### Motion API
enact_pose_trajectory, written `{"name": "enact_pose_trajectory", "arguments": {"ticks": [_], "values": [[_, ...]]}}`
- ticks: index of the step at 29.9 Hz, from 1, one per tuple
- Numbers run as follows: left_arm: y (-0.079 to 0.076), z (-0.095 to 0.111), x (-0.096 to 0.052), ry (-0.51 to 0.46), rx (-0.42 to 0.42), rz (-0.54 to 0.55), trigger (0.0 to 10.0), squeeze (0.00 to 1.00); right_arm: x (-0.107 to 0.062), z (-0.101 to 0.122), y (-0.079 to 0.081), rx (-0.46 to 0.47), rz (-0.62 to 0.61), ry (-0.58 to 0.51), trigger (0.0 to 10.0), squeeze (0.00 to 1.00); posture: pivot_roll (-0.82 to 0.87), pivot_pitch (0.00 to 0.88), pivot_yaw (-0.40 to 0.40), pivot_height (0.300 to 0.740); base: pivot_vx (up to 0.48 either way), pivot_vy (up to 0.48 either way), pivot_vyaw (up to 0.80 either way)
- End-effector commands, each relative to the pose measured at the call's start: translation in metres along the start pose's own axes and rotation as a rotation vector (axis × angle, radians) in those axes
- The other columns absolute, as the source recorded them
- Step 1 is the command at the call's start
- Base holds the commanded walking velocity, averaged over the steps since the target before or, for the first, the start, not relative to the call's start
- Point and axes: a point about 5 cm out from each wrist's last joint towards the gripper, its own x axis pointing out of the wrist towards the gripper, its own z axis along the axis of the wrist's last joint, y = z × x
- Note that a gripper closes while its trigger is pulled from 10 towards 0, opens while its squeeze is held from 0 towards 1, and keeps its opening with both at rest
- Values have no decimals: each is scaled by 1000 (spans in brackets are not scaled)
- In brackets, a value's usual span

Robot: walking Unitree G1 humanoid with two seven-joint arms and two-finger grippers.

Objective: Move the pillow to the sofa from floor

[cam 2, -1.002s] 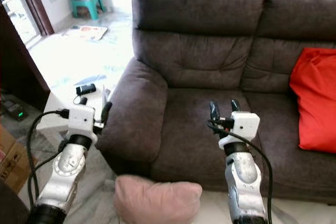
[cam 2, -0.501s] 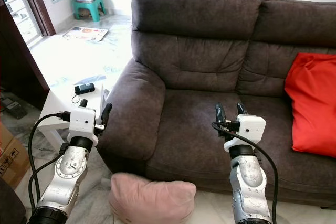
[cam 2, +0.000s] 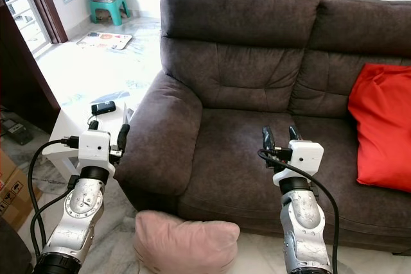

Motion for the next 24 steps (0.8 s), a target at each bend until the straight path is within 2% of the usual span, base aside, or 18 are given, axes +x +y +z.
{"name": "enact_pose_trajectory", "arguments": {"ticks": [1,24], "values": [[3,5,0,-22,1,20,10000,0,2,4,2,-4,6,-4,10000,0,-14,0,-40,739,0,0,0],[3,4,1,-17,-2,14,10000,0,1,2,2,-10,-9,16,10000,0,-16,0,-33,739,0,0,0]]}}
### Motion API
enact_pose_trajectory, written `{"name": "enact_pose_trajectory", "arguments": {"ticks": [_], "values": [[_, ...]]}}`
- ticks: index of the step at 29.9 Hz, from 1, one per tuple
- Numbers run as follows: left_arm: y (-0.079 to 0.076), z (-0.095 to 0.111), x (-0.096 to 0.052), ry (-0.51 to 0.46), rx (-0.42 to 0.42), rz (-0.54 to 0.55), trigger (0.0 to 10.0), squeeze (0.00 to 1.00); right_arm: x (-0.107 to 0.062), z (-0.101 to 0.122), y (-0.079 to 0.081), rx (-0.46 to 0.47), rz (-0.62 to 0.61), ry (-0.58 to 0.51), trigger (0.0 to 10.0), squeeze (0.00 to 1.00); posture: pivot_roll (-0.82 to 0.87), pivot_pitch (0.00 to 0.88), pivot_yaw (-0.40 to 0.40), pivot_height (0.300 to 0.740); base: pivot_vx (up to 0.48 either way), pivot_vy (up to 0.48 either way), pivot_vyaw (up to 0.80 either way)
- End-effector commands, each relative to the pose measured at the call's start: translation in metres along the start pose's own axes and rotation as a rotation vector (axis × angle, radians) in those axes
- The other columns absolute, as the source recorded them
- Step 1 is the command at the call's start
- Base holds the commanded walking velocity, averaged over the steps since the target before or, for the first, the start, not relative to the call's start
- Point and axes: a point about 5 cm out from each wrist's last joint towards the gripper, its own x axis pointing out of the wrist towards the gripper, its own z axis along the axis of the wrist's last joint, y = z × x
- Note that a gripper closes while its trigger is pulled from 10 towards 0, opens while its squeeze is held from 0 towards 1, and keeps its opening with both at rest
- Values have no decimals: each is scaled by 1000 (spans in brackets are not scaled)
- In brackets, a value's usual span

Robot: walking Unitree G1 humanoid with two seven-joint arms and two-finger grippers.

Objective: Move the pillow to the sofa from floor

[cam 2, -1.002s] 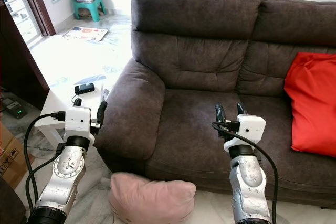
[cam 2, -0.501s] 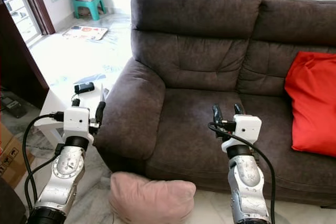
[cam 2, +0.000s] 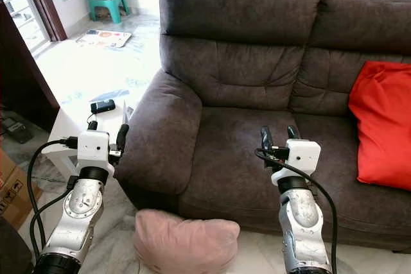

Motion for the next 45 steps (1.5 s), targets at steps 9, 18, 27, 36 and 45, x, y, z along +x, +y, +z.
{"name": "enact_pose_trajectory", "arguments": {"ticks": [9,18,27,36,45], "values": [[2,5,2,-17,-1,10,10000,0,2,4,0,-11,1,-5,10000,0,-18,0,-35,739,0,0,0],[3,5,3,-16,-1,17,10000,0,3,5,-1,-12,2,0,10000,0,-21,4,-35,679,0,0,0],[2,4,3,-13,-1,12,10000,0,2,8,0,-10,10,-26,10000,0,-26,0,-30,644,0,0,0],[0,5,4,-16,-3,3,10000,0,3,8,2,-6,18,-30,10000,0,-21,0,-31,644,0,0,0],[1,2,2,-4,-2,0,10000,0,3,9,4,-1,27,-33,10000,0,-21,0,-35,644,0,0,0]]}}
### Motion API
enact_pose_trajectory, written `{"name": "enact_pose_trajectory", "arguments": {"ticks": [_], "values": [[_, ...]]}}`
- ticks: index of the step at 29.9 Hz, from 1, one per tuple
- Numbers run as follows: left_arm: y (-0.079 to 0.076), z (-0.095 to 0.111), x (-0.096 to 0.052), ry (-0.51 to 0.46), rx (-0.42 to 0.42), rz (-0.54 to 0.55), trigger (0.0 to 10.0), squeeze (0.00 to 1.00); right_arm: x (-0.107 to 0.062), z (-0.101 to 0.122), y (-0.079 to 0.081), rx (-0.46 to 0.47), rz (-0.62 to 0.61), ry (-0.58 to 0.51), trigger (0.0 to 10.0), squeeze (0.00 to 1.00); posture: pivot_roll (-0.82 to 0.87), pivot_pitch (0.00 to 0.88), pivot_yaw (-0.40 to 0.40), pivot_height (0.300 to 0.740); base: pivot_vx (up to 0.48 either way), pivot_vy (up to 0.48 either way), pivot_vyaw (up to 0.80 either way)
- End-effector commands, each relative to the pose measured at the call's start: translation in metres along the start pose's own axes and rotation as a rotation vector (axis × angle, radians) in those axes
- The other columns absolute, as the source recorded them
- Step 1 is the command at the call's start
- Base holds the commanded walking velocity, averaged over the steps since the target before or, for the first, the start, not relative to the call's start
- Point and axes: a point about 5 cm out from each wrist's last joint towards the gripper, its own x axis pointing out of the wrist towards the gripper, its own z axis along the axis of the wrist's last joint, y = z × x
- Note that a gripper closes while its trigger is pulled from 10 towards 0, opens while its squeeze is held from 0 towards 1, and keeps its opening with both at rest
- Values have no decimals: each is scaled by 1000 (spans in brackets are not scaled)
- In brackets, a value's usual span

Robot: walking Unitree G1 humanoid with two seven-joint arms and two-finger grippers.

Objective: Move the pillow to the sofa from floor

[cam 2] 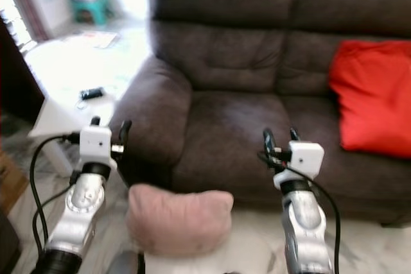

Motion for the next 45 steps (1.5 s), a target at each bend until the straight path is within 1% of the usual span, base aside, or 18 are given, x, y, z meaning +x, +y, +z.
{"name": "enact_pose_trajectory", "arguments": {"ticks": [1,28,32,38,45], "values": [[2,-2,0,14,4,3,10000,0,-1,1,3,8,8,-3,10000,0,-20,0,-35,644,0,0,0],[0,-6,-2,40,-5,-17,10000,0,-2,-1,5,8,12,24,10000,0,-23,0,-34,644,0,0,0],[-1,-6,-2,42,-7,-22,10000,0,-1,-1,6,10,17,23,10000,0,-23,0,-35,628,0,0,0],[-1,-5,-1,41,-6,-19,10000,0,0,0,6,10,22,26,10000,0,-21,11,-36,591,0,0,0],[0,-5,0,39,-1,-20,10000,0,-1,3,6,19,13,-3,10000,0,-26,13,-35,591,0,0,0]]}}
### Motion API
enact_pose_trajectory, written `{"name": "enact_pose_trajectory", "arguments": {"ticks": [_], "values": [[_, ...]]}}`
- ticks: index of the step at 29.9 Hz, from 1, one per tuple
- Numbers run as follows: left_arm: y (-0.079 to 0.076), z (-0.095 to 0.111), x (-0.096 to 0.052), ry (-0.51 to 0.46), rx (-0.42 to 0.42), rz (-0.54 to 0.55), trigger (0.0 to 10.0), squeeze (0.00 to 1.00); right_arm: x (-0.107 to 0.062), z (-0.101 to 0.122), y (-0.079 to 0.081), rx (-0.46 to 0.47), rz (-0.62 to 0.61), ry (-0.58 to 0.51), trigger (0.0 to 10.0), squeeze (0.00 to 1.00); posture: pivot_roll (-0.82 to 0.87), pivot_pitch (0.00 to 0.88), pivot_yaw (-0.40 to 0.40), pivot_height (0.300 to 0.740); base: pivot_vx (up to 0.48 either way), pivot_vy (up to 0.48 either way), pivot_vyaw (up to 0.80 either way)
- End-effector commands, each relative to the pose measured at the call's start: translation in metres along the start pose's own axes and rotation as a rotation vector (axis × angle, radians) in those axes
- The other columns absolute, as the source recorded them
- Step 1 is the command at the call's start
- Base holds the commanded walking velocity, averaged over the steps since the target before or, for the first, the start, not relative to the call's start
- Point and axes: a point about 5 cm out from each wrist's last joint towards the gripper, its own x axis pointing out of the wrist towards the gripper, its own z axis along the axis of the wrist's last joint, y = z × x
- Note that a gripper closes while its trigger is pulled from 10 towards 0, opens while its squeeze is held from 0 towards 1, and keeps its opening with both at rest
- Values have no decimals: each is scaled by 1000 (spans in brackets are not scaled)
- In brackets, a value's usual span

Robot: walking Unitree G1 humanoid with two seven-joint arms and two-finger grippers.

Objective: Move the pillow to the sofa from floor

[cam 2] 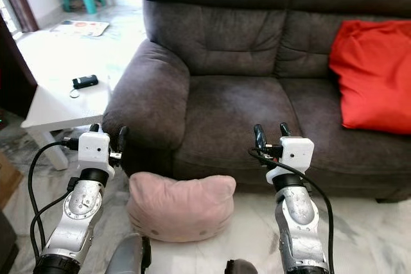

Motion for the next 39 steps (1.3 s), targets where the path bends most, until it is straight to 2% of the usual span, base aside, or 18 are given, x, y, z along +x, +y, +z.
{"name": "enact_pose_trajectory", "arguments": {"ticks": [1,14,18,31,39], "values": [[0,2,3,-2,-1,-3,10000,0,0,6,-1,5,-8,-28,10000,0,-24,12,-35,591,0,0,0],[3,3,7,3,3,-6,10000,0,2,5,-1,7,-15,-25,10000,0,-22,16,-25,591,0,0,0],[4,-1,6,33,-42,9,10000,0,0,4,0,12,-18,-20,10000,0,-22,19,-21,591,0,0,0],[8,0,7,40,-44,17,10000,0,-1,7,1,-11,-4,-45,10000,0,-16,24,-17,591,0,0,0],[8,0,8,42,-48,24,10000,0,-2,6,4,-8,24,-44,10000,0,-16,27,-19,591,0,0,779]]}}
